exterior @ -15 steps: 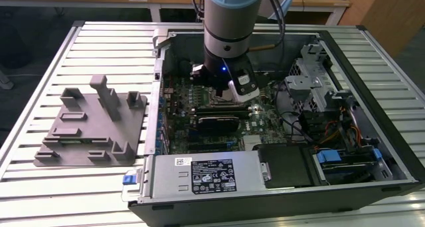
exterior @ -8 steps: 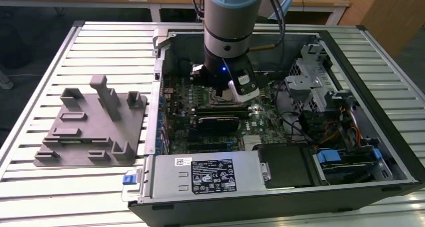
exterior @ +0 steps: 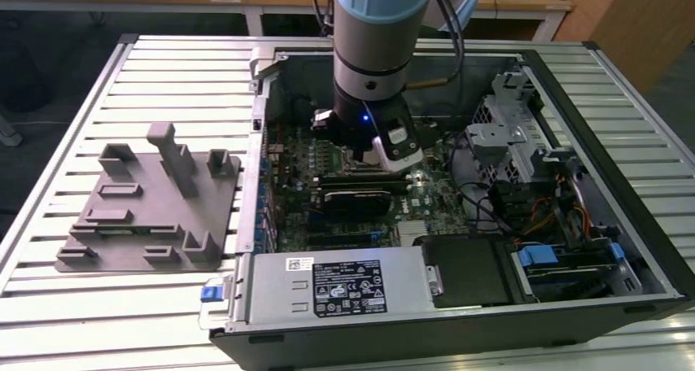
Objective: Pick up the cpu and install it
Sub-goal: 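Install the second cpu locking lever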
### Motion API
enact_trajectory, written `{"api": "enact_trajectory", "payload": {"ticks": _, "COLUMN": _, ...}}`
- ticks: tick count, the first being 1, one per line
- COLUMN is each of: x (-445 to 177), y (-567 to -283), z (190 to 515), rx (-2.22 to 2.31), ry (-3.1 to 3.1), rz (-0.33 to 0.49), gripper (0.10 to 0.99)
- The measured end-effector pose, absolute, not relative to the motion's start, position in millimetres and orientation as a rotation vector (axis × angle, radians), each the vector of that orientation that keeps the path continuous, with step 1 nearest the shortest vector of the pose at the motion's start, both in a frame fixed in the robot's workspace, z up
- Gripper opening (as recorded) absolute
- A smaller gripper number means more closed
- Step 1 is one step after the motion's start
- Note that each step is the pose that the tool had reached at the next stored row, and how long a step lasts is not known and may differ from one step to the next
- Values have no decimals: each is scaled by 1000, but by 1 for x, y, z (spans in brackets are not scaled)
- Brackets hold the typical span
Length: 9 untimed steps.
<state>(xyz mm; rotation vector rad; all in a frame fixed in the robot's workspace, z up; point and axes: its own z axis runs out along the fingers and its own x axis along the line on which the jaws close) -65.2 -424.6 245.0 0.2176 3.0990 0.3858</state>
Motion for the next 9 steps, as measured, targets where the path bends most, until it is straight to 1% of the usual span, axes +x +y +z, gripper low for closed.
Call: {"api": "enact_trajectory", "payload": {"ticks": 9, "x": -65, "y": -428, "z": 241, "rx": 218, "ry": 3099, "rz": 386, "gripper": 106}}
